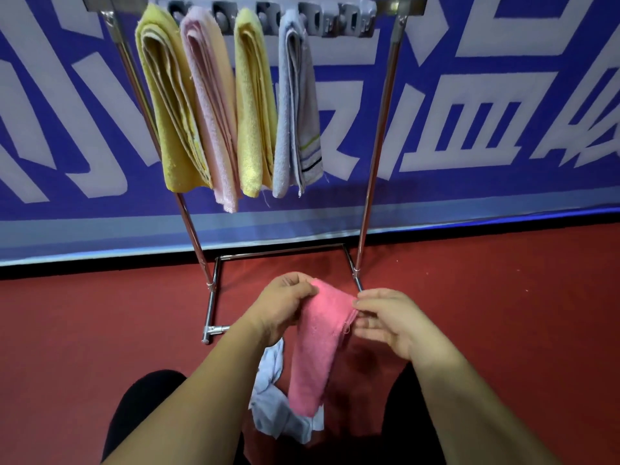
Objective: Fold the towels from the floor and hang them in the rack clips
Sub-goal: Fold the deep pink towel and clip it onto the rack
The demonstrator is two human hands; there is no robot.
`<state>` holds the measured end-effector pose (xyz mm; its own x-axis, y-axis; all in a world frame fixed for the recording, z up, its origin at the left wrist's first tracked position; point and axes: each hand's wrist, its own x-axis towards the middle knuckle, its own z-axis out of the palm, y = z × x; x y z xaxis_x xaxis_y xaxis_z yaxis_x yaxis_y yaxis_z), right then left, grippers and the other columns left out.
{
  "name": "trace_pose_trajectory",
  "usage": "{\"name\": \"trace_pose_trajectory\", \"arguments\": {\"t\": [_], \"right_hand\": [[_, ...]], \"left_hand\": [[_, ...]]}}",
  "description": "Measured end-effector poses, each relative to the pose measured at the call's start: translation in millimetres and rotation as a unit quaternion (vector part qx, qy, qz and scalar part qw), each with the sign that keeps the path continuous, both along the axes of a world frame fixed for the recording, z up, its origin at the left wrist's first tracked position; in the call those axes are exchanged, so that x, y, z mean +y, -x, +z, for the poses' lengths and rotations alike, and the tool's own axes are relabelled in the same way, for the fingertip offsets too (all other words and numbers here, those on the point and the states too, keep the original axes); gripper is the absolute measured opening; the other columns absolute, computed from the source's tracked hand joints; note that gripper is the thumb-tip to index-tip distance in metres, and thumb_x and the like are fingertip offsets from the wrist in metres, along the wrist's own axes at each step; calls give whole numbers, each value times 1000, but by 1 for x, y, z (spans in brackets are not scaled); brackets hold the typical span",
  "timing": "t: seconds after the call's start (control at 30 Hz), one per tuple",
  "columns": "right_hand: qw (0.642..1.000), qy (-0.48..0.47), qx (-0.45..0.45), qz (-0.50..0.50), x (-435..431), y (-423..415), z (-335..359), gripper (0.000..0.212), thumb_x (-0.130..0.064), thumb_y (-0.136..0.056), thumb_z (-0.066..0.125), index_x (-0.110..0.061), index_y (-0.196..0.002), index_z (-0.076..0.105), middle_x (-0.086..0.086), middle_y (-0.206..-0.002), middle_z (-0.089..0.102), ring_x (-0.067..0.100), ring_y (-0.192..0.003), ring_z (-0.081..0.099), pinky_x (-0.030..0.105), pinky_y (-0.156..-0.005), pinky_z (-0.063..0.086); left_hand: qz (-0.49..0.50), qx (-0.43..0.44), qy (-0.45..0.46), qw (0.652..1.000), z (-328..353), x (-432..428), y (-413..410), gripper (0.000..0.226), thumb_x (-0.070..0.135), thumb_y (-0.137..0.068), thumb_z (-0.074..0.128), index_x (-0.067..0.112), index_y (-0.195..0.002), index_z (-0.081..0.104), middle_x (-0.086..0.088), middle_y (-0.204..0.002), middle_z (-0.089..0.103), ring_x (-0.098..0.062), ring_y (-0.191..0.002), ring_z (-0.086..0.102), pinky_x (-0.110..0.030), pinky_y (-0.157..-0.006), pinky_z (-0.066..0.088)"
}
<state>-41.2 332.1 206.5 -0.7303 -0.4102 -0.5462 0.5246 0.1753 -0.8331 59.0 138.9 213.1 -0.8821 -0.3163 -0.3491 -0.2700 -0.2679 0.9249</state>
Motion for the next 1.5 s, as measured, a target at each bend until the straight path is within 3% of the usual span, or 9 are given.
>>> {"name": "trace_pose_trajectory", "arguments": {"t": [0.1,0.3,0.5,0.73,0.87,1.03,1.2,1.37,1.5], "right_hand": [[991,-48,122,19,1,30,53,14,-12,-99,70,-12,-113,68,5,-79,70,14,-61,63,31,-65,61],[966,101,214,107,-23,55,181,25,-19,-99,71,-18,-123,72,5,-115,80,18,-106,73,37,-103,51],[947,178,251,91,-39,79,258,24,-9,-101,62,-10,-120,75,6,-95,73,11,-75,58,21,-72,50],[938,172,280,111,-58,130,301,23,-8,-98,65,-8,-117,78,2,-80,69,12,-67,51,26,-68,43],[930,193,291,116,-73,168,328,29,-2,-96,70,-12,-122,75,19,-99,69,29,-85,52,32,-71,48],[917,133,361,101,-100,205,355,22,-2,-95,69,-12,-114,74,2,-76,68,8,-56,53,20,-52,45],[890,89,441,74,-128,239,362,18,-4,-88,74,-22,-86,76,6,-87,70,22,-79,61,37,-73,50],[870,38,488,59,-150,270,356,16,-5,-89,74,-20,-86,75,5,-93,73,19,-82,63,35,-74,53],[860,32,510,19,-165,284,355,16,-3,-90,73,-19,-87,75,1,-87,71,17,-78,61,35,-74,51]], "left_hand": [[-68,28,90,993,47,4,27,26,0,-92,61,19,-74,63,-1,-70,58,-13,-60,47,-25,-53,36],[-169,98,191,962,174,-5,65,17,0,-96,67,15,-88,66,4,-68,62,-6,-56,51,-20,-52,38],[-187,151,226,944,274,-22,93,14,12,-92,79,17,-97,67,-7,-87,67,-15,-72,58,-25,-61,43],[-166,150,265,938,333,-42,146,16,11,-91,78,17,-100,66,-5,-83,66,-15,-70,59,-30,-64,48],[-126,154,305,931,356,-57,178,14,4,-97,69,17,-97,63,-5,-77,59,-13,-61,52,-27,-60,46],[-113,164,430,881,375,-77,211,8,11,-86,66,12,-93,68,-8,-88,59,-21,-83,49,-37,-79,39],[-62,129,567,812,387,-97,244,11,18,-96,66,17,-107,69,3,-93,70,-13,-76,57,-28,-68,46],[-143,44,633,759,393,-114,268,20,11,-93,68,17,-112,71,-6,-109,78,-17,-89,64,-38,-88,56],[-100,20,671,734,404,-120,287,19,11,-95,60,18,-109,72,-7,-106,77,-19,-77,61,-31,-67,54]]}}
